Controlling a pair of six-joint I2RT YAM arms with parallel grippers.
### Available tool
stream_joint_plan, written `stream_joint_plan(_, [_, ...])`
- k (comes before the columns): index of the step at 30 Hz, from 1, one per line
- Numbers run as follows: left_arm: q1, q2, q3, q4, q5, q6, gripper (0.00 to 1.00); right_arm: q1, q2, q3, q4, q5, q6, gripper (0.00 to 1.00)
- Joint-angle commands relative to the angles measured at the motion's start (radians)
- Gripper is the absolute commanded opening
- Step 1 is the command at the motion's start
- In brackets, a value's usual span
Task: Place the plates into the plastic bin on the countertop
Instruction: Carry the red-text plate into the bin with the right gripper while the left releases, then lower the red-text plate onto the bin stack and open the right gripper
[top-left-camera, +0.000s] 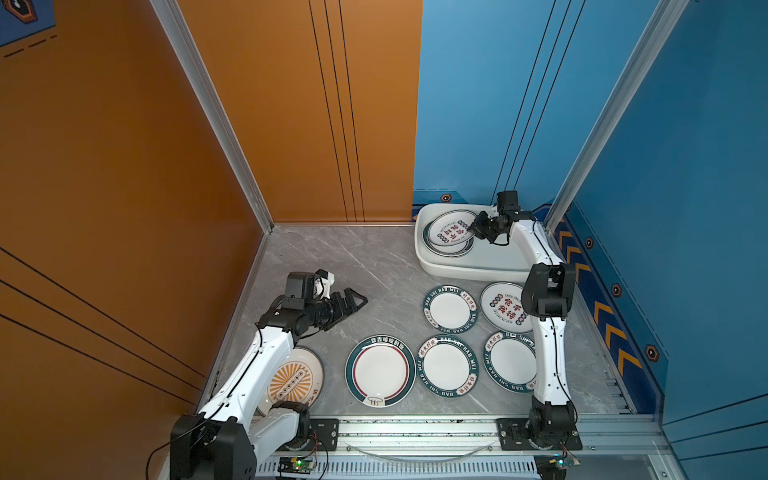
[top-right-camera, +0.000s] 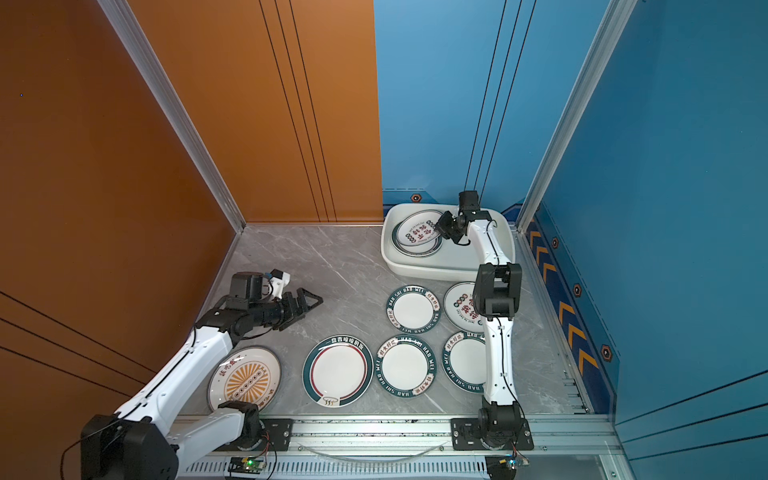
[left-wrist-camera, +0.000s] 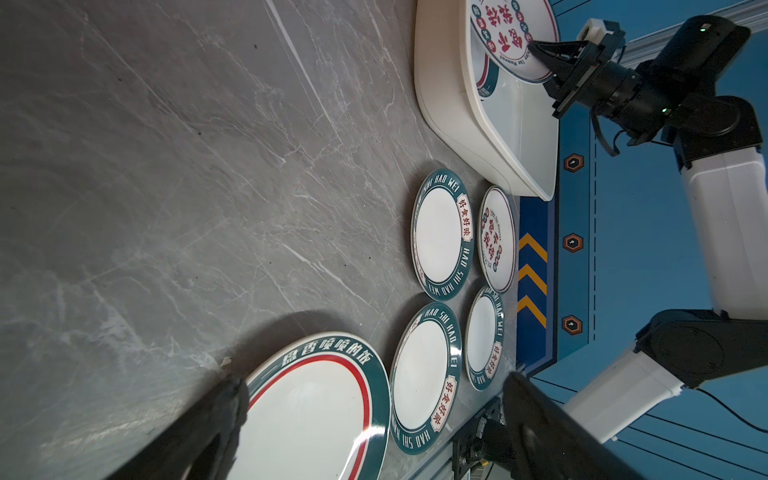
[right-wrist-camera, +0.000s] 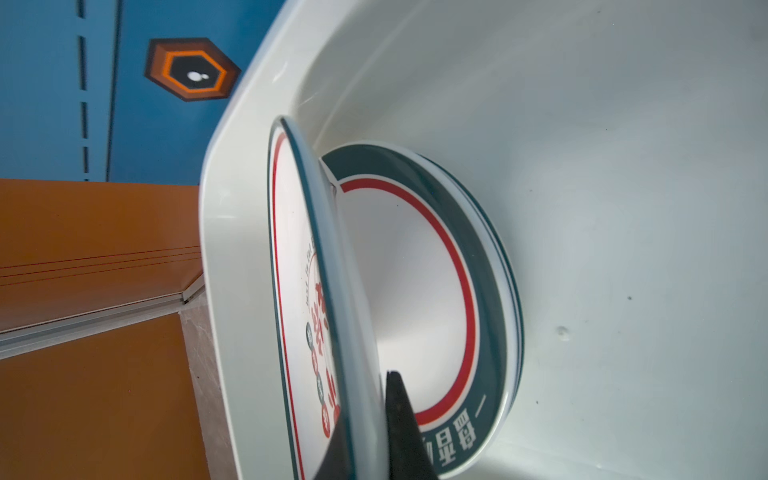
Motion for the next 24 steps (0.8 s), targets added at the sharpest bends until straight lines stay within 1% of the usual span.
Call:
stream_joint_plan(1, [0.011, -0.015, -0.014, 0.014, 0.028, 0.020, 0.98, 0.000, 0.007, 0.041, -0.016, 0.013, 0.013, 0.00])
stream_joint_plan(9, [0.020, -0.012, -0.017, 0.014, 0.035, 0.022, 0.98, 0.015, 0.023, 0.040, -0.042, 0.035, -0.008, 0.00])
stream_joint_plan(14, [0.021, -0.013, -0.017, 0.014, 0.037, 0.023, 0.98, 0.023, 0.023, 0.040, -0.090, 0.070, -0.039, 0.01])
stream_joint_plan(21, [0.021, -0.015, -0.020, 0.014, 0.043, 0.023, 0.98, 0.027, 0.002, 0.024, -0.128, 0.098, -0.083, 0.18])
stream_joint_plan(24, [0.021, -0.015, -0.019, 0.014, 0.043, 0.022, 0.98, 0.028, -0.017, 0.005, -0.131, 0.109, -0.100, 0.23])
